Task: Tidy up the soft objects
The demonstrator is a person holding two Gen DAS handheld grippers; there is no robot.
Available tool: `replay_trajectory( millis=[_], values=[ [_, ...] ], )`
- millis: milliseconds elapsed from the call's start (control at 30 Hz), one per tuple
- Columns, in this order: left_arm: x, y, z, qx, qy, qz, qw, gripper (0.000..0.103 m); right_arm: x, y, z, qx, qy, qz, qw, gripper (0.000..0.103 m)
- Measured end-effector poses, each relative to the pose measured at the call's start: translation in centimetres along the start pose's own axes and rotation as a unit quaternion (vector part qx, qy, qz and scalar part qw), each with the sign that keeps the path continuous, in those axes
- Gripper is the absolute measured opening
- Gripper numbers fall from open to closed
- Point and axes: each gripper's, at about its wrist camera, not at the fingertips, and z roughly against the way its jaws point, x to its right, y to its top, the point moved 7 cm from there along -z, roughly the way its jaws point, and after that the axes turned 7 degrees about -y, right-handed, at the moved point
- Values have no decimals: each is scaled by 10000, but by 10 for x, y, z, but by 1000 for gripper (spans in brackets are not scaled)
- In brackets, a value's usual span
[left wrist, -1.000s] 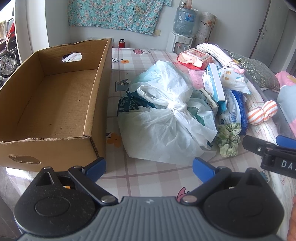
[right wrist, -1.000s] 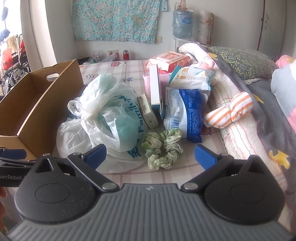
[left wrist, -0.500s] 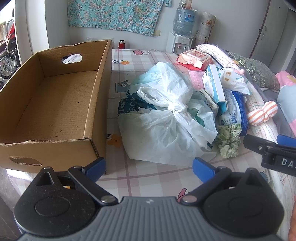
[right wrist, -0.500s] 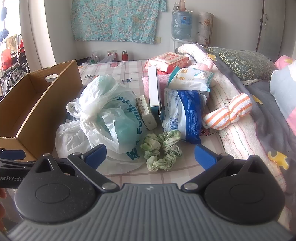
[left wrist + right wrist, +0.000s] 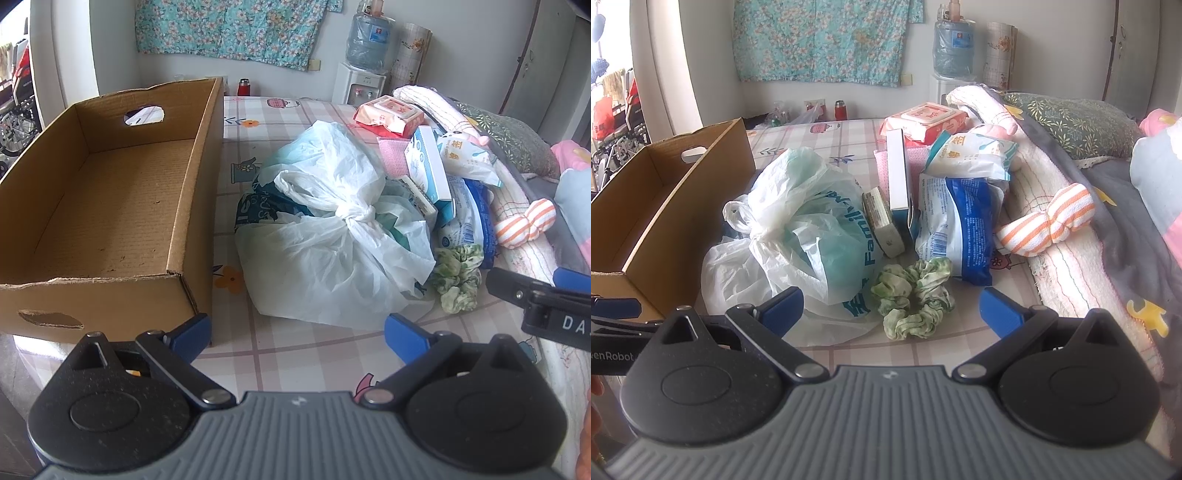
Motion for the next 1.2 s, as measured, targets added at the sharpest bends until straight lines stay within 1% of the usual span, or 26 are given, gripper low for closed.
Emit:
replay_trajectory(
  millis=[267,433,567,633,767,833,900,967,1067,1133,1200],
  values=[
    [-3,-3,-3,-32,6,15,10000,101,1,-2,-1,-2,-1,-26,10000,102],
    [1,-5,-3,-24,-52,-98,9999,101,4,-7,-5,-3,6,-130,9999,102],
    [6,-5,-3,-25,-176,-199,9996,101,11,-10,-6,13,18,-290,9996,102],
    [9,1,-2,-29,-304,-307,9991,101,17,-10,-8,42,53,-406,9992,102],
    [11,28,6,169,-591,-375,9974,101,27,-3,-8,227,133,-629,9977,102],
    [14,46,9,307,-828,-417,9952,101,34,5,-10,359,182,-755,9963,102],
    [17,63,8,314,-947,-422,9941,101,42,14,-12,525,229,-896,9943,102],
    [23,81,6,368,-944,-497,9936,101,48,21,-15,684,232,-999,9924,102],
    [34,108,1,406,-786,-707,9936,101,52,35,-23,876,250,-1073,9900,102],
    [40,125,-5,479,-685,-755,9936,101,49,48,-32,1016,330,-1018,9890,102],
    [43,134,-13,521,-596,-706,9944,100,41,63,-45,1139,379,-891,9888,102]
  ],
)
